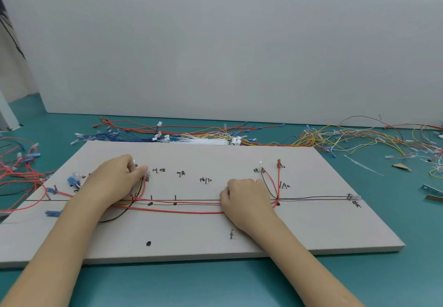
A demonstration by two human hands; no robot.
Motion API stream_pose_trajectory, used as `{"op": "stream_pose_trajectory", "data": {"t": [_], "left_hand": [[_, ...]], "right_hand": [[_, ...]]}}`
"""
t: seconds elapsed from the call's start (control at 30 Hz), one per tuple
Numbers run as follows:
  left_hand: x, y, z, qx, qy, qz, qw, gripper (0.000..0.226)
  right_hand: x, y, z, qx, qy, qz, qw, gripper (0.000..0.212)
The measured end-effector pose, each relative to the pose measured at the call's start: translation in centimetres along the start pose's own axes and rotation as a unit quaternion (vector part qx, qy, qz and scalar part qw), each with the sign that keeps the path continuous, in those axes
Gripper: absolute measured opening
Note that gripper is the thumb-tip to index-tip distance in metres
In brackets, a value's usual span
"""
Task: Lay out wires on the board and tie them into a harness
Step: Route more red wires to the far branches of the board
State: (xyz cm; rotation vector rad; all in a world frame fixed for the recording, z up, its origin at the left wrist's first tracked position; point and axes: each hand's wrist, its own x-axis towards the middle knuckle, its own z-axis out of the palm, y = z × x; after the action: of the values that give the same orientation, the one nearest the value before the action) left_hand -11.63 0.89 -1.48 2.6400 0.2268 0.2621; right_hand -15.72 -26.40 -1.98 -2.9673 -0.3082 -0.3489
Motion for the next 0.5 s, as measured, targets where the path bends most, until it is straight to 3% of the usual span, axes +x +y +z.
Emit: {"op": "stream_pose_trajectory", "data": {"t": [0.2, 0.33, 0.5], "left_hand": [[-0.4, 0.7, 0.3, -0.043, 0.046, 0.026, 0.998, 0.020], [-0.7, 1.2, 0.1, -0.056, 0.076, 0.046, 0.994, 0.022], [-0.9, 1.0, -0.5, -0.063, 0.057, -0.003, 0.996, 0.024]], "right_hand": [[-0.4, 0.1, 0.2, 0.025, 0.008, 0.010, 1.000, 0.038], [-0.5, 0.2, 0.3, 0.043, 0.009, 0.012, 0.999, 0.038], [-0.7, 0.1, 0.2, 0.049, 0.006, 0.004, 0.999, 0.038]]}}
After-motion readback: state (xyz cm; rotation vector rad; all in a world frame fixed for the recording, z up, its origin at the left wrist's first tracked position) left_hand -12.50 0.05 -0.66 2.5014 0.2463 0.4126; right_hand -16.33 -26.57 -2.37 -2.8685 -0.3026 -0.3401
